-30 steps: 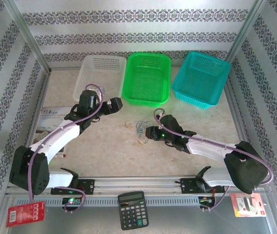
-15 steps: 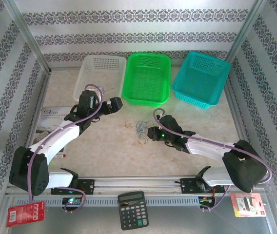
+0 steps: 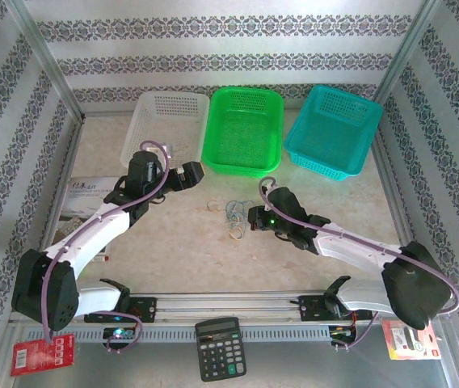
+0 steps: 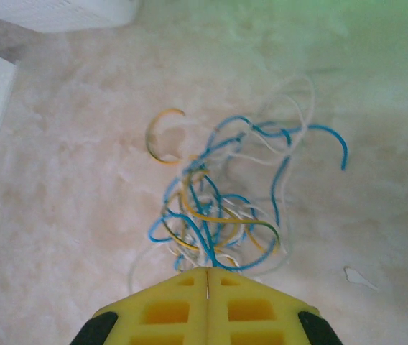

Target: Untangle the cables

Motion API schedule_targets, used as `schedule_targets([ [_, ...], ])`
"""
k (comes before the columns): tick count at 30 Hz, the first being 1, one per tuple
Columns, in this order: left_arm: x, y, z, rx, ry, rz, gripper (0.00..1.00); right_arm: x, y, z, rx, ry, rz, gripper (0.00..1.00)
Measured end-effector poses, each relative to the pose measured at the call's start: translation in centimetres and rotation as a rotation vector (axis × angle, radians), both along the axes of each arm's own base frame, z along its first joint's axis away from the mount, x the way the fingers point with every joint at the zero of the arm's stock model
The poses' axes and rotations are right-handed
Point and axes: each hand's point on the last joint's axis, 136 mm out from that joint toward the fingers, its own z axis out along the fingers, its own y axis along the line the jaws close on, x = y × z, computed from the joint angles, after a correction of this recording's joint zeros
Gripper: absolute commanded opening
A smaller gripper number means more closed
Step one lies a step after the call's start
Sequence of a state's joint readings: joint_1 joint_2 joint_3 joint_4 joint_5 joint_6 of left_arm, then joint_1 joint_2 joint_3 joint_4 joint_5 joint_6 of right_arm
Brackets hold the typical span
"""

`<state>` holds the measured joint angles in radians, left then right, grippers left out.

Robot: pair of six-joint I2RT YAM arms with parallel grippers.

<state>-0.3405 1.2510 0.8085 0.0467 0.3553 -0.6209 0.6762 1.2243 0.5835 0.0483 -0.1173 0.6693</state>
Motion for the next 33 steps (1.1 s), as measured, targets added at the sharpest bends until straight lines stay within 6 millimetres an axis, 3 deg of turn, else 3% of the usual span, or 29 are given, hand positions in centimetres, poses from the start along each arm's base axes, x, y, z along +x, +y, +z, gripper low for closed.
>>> schedule_targets([
  [6, -1.0, -1.8, 0.1, -0.024, -0.040, -0.089, 1.00, 1.1, 0.9, 4.9, 0.060, -0.083, 0.022, 0.00],
  [12, -2.7, -4.2, -0.4, -0.029, -0.079, -0.208, 1.00, 1.4, 1.8, 7.7, 0.103, -0.111, 0.057, 0.00],
  [19, -4.3, -7.0, -0.4, -0.008, -0.163, -0.331, 0.96, 1.6, 2.3, 9.4, 0.127, -0.130, 0.081, 0.00],
  [24, -4.8, -8.6, -2.7, 0.029, -0.148, -0.385, 0.86, 1.6, 2.7, 10.3, 0.145, -0.140, 0.096, 0.00],
  [29, -5.4, -10.3, -5.2, 0.062, -0.121, -0.428, 0.85, 1.7, 2.9, 10.6, 0.149, -0.141, 0.100, 0.00],
  [33, -5.5, -11.4, -6.2, 0.079, -0.127, -0.441, 0.85, 1.7, 3.1, 10.3, 0.147, -0.131, 0.105, 0.00],
])
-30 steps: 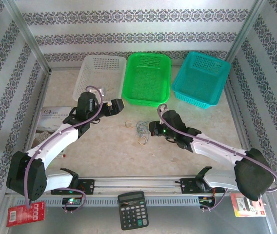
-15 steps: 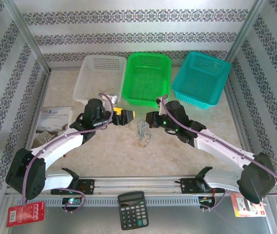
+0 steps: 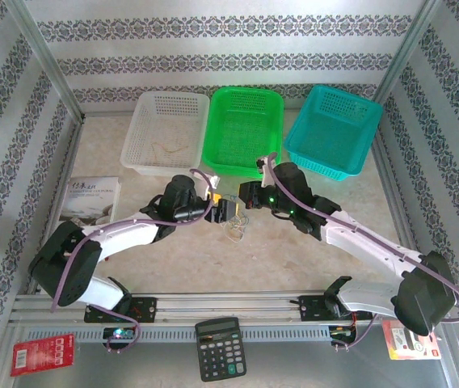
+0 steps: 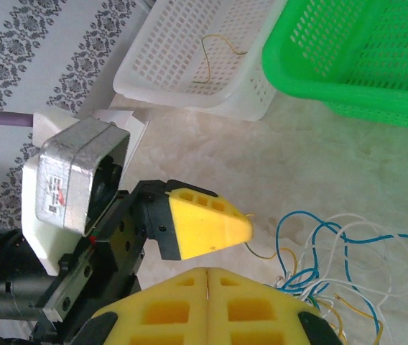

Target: Untangle the cables

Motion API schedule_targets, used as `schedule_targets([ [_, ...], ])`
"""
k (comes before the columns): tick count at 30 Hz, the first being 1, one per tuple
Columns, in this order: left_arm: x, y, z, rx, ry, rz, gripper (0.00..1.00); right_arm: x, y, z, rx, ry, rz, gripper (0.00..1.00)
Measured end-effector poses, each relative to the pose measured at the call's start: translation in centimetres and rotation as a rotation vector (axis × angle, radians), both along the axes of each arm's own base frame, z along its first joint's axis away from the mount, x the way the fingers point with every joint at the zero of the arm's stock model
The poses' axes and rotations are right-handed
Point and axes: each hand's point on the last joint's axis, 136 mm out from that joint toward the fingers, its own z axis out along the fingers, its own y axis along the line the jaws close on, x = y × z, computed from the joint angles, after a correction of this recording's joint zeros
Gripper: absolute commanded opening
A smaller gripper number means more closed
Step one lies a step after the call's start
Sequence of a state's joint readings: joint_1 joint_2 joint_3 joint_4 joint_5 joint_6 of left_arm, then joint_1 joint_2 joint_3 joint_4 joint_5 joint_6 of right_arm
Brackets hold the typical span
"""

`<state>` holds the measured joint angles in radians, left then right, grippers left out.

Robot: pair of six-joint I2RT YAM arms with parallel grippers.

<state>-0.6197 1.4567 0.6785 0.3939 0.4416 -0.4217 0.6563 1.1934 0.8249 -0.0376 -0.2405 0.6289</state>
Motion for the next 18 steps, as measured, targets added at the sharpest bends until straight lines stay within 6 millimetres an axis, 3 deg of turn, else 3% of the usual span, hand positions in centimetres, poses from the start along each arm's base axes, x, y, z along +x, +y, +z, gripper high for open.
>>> schedule_targets([
  [5, 0.5, -0.2, -0.9, 0.024, -0.013, 0.022, 0.84, -0.1, 0.2, -0.2, 0.001, 0.010, 0.011, 0.00],
  [8, 1.3, -0.4, -1.1, 0.032, -0.028, 0.038, 0.77, -0.1, 0.3, 0.0, 0.007, 0.010, 0.013, 0.00],
  [18, 2.8, -1.1, -2.2, 0.026, -0.042, 0.059, 0.41, -0.1, 1.1, 2.1, 0.066, 0.011, 0.039, 0.00],
])
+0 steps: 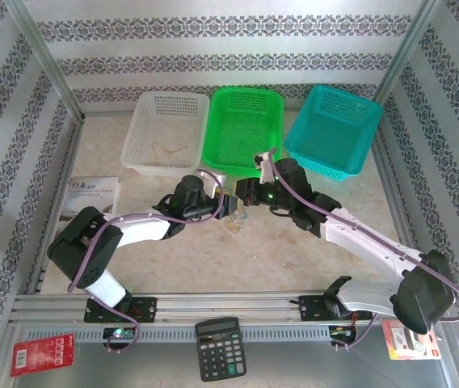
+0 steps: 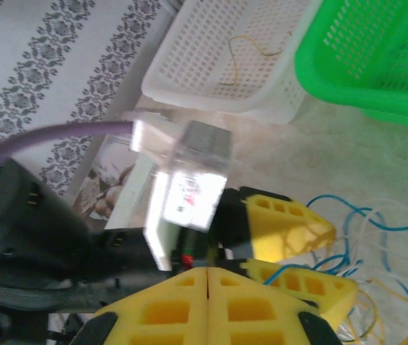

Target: Untangle the cables

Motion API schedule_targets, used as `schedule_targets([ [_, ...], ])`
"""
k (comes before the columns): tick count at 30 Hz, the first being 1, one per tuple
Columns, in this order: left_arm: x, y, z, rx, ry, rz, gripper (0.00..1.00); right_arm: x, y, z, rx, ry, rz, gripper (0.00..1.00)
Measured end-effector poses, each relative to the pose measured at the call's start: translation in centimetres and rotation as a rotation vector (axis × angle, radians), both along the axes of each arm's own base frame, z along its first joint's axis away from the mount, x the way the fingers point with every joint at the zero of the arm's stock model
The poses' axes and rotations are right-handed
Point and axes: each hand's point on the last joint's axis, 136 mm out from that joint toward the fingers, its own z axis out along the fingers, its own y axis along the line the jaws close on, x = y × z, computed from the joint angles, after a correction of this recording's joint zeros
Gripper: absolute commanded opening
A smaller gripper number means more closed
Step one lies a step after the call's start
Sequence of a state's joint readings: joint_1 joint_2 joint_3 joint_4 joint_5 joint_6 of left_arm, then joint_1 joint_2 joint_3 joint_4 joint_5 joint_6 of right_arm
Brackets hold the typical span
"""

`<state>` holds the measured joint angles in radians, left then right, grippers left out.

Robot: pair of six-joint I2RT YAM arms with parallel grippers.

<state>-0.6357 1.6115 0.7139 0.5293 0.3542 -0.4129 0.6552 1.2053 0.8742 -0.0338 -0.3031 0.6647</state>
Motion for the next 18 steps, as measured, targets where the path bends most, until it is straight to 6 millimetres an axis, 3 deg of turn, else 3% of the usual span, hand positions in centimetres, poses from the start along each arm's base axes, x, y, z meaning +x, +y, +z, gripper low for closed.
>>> schedule_targets([
  [5, 0.2, -0.2, -0.8, 0.000, 0.011, 0.003, 0.36, 0.8, 0.0, 2.5, 0.066, -0.009, -0.006, 0.00],
  [13, -0.2, 0.2, -2.0, -0.005, 0.018, 0.006, 0.21, 2.2, -0.2, 8.5, 0.193, -0.067, -0.022, 0.00],
  [18, -0.5, 0.2, -2.1, -0.017, 0.012, 0.004, 0.09, 2.6, -0.6, 10.2, 0.229, -0.077, -0.031, 0.00],
])
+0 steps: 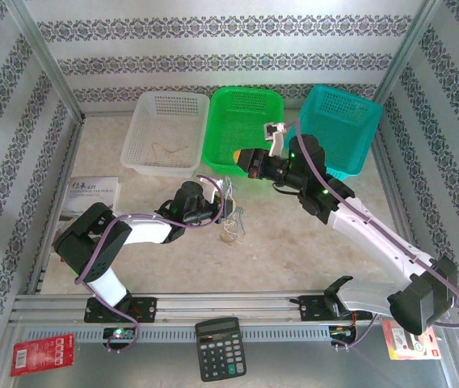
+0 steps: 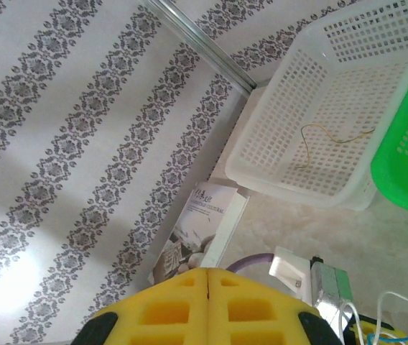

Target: Untangle the cables

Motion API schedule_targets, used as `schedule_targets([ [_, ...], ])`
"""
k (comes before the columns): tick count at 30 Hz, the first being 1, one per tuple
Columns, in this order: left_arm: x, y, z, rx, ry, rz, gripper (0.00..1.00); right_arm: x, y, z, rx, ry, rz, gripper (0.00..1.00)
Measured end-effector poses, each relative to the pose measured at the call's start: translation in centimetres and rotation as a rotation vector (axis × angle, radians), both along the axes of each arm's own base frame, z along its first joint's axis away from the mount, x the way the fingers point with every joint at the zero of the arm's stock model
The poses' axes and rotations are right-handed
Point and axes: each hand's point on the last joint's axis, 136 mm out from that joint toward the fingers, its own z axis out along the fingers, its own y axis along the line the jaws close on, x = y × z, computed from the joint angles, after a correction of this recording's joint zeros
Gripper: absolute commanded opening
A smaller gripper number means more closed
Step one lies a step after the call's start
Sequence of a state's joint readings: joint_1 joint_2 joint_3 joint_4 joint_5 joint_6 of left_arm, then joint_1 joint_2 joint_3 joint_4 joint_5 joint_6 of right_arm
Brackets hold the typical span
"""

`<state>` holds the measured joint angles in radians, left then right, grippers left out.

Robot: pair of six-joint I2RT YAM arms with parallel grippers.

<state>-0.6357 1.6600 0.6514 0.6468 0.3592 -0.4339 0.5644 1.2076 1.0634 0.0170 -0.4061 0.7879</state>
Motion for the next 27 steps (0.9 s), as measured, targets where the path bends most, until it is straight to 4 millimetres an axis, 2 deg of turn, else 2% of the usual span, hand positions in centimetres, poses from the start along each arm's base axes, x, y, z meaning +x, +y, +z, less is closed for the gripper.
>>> schedule_targets([
  [4, 0.0, -0.1, 0.4, -0.016, -0.019, -0.002, 0.04, 0.7, -0.8, 0.4, 0.009, 0.007, -0.024, 0.00],
  [8, -0.2, 0.1, 0.5, -0.021, -0.026, -0.002, 0.06, 1.6, -2.0, 0.2, 0.010, 0.025, -0.063, 0.00],
  [10, -0.3, 0.2, 0.6, -0.022, -0.027, -0.001, 0.16, 1.7, -2.2, 0.1, 0.010, 0.031, -0.069, 0.00],
  [15, -0.7, 0.9, -0.4, 0.003, 0.004, 0.018, 0.53, 1.3, -2.0, 0.4, 0.029, 0.007, -0.046, 0.00],
  [19, -1.2, 1.9, -0.7, 0.042, 0.021, 0.041, 0.72, 0.8, -1.8, -1.7, 0.015, 0.029, -0.035, 0.00],
  [23, -1.4, 2.6, 1.3, 0.053, -0.019, 0.057, 0.83, 0.4, -1.7, -4.5, -0.020, 0.074, -0.027, 0.00],
  [27, -1.7, 3.2, 3.6, 0.058, -0.073, 0.064, 0.89, 0.1, -1.4, -5.1, -0.038, 0.075, -0.012, 0.00],
])
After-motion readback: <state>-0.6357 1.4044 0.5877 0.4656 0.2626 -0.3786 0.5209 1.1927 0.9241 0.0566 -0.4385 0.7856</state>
